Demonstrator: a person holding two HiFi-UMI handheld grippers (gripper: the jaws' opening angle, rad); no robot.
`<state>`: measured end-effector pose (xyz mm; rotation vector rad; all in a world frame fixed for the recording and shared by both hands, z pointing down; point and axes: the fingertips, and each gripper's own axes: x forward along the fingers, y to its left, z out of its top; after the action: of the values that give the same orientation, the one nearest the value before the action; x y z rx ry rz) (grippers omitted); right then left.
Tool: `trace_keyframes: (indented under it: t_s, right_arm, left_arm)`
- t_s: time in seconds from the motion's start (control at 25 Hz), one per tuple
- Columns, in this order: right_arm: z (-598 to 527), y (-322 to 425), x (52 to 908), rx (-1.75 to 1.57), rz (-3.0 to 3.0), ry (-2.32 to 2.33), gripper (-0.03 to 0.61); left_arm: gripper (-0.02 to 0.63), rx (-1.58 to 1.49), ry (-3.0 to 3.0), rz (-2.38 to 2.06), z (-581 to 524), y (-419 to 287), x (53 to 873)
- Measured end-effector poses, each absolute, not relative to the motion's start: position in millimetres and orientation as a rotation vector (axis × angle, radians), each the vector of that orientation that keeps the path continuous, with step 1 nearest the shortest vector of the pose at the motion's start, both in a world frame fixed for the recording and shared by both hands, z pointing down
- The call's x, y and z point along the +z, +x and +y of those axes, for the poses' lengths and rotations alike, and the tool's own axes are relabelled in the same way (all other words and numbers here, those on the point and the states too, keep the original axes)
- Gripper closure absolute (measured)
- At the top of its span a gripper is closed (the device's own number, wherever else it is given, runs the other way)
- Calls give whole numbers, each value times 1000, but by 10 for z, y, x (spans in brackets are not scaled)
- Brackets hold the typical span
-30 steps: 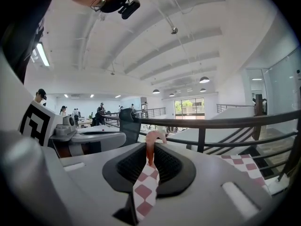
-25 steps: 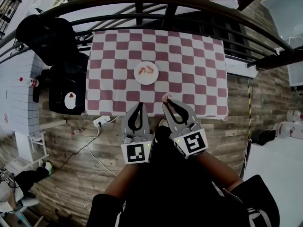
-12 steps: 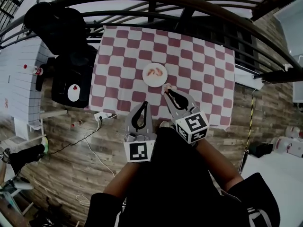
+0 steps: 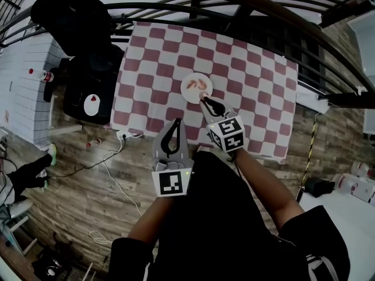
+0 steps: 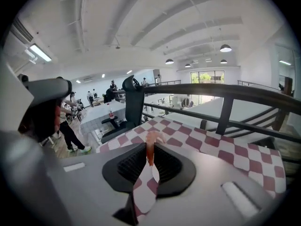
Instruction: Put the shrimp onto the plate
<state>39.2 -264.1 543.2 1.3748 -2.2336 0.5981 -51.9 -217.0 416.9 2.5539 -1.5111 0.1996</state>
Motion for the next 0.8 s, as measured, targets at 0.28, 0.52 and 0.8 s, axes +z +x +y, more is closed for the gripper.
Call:
trace_keyframes:
  t_s: [0.28,0.52,0.8]
  right_arm:
    - [-2892,398,6000,652,-2153,1273,528]
    - [-3008,348,6509,722,-2099,1198,528]
    - [-3051,351,6946,720,-2039,1126,528]
  left_arm:
    - [604,197,2506,-1556,-2199,-499,4250]
    - [604,203,2468,-1595,-2193,-616,4228]
    - [604,242,2434,-1658,-2232,-694,4318]
